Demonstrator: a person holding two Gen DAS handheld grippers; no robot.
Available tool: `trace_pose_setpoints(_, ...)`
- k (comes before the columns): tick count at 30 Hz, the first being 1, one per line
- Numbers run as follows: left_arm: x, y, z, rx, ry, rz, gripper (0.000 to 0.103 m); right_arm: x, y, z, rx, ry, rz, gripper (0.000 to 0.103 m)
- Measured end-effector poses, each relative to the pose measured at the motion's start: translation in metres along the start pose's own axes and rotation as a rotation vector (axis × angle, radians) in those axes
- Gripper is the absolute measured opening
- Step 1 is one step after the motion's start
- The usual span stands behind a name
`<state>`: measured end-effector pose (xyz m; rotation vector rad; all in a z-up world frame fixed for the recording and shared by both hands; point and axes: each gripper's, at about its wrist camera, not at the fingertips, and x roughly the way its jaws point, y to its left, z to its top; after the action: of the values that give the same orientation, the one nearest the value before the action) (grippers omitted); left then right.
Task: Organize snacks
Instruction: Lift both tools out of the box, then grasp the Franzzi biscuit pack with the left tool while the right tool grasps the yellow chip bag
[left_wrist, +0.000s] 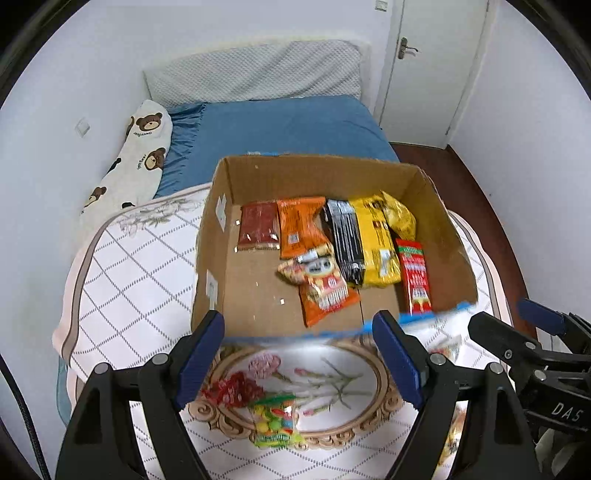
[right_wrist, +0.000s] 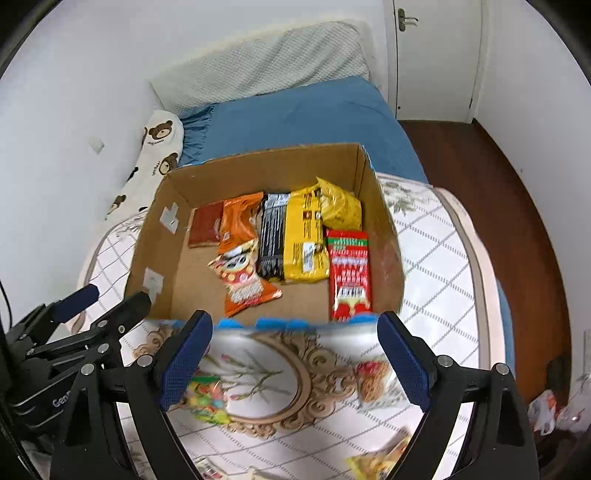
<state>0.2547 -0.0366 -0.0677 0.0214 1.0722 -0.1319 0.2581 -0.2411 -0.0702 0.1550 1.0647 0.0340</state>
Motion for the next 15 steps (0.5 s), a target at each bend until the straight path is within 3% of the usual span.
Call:
trace_pose_setpoints(3, 0.001, -0.007, -0.030, 0.040, 0.041, -0.021, 0.082, -0.002, -0.009, -0.024, 0.022, 0.030, 0.017, 0.093)
trace_pose_setpoints(6, 0.018, -0.024, -0.079, 0.158, 0.145, -0.061, 0.082, 0.002, -0.028, -0.065, 0.078, 0.088, 0.027, 0.093)
trace_pose_setpoints(12, 0.074, -0.082, -0.202, 0.553, 0.425, -0.159, 0.082, 0.025, -0.087, -0.155, 0.248, 0.243, -0.003, 0.093)
trace_pose_setpoints(15, 0.087, -0.105, -0.246, 0.718, 0.504, -0.212, 0.082, 0.032, -0.116, -0.193, 0.334, 0.297, -0.023, 0.093)
